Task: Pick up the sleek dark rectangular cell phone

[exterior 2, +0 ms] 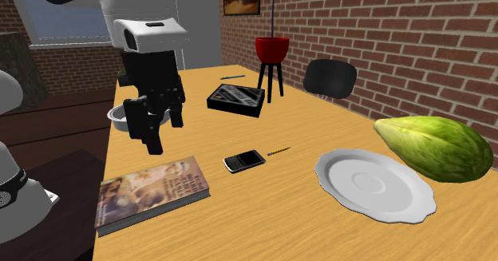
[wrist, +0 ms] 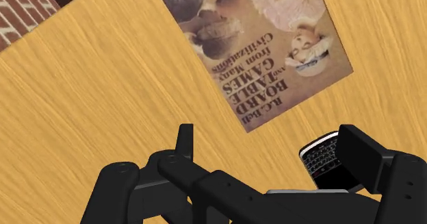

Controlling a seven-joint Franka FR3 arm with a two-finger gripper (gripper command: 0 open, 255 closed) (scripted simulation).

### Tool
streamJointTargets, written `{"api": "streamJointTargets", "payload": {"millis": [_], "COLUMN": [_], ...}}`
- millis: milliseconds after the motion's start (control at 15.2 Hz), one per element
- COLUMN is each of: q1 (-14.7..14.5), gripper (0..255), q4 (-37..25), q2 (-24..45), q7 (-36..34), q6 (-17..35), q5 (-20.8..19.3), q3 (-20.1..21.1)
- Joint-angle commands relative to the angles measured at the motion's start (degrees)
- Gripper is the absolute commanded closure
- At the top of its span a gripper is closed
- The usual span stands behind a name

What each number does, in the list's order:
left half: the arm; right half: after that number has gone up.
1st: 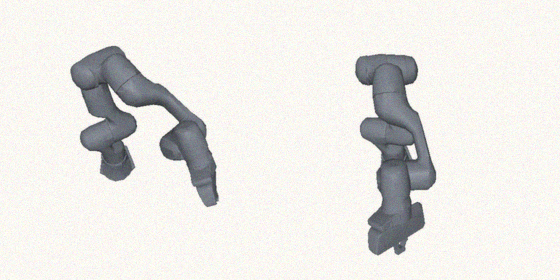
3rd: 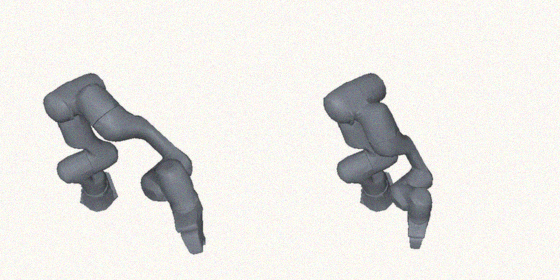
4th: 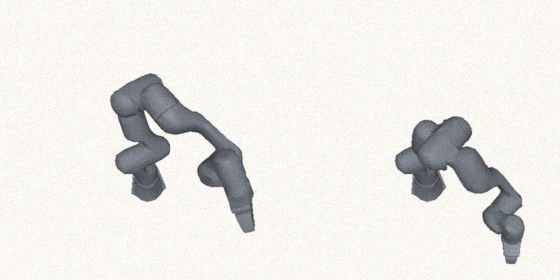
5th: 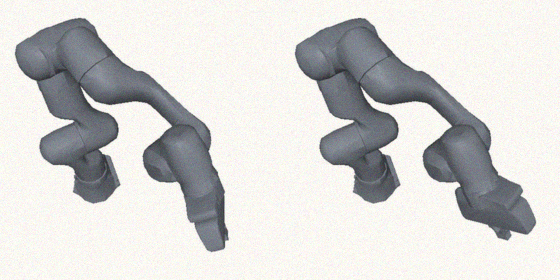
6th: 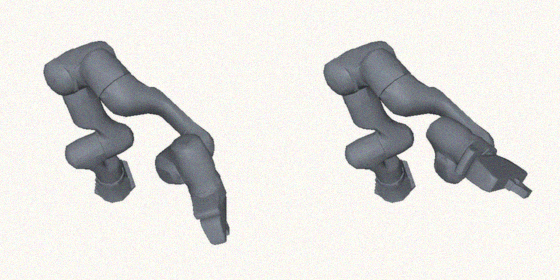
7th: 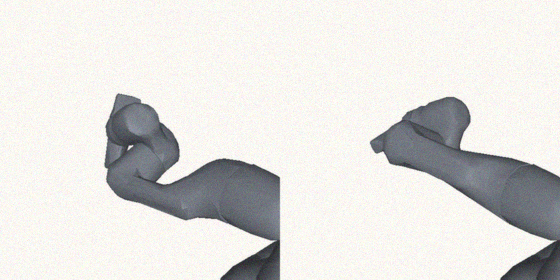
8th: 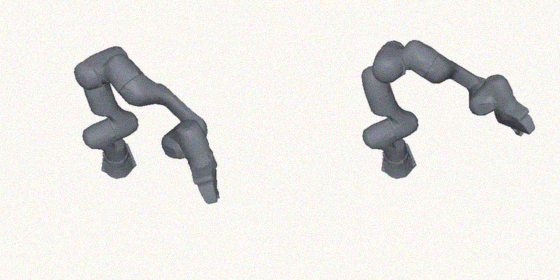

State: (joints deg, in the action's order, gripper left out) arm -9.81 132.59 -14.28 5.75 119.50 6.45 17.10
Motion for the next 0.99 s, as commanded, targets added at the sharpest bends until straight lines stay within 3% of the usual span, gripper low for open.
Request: {"api": "streamJointTargets", "payload": {"millis": [0, 528, 924], "q1": [-0.7, -4.3, -7.7], "gripper": [0, 0, 0], "q4": [-1.5, -8.7, -13.9], "q2": [3.9, 18.7, 28.2], "q7": [0.2, -1.6, -3.3], "q6": [2.3, 9.1, 12.3], "q5": [-1.0, -7.4, -13.1], "q3": [1.3, 5.9, 7.2]}}
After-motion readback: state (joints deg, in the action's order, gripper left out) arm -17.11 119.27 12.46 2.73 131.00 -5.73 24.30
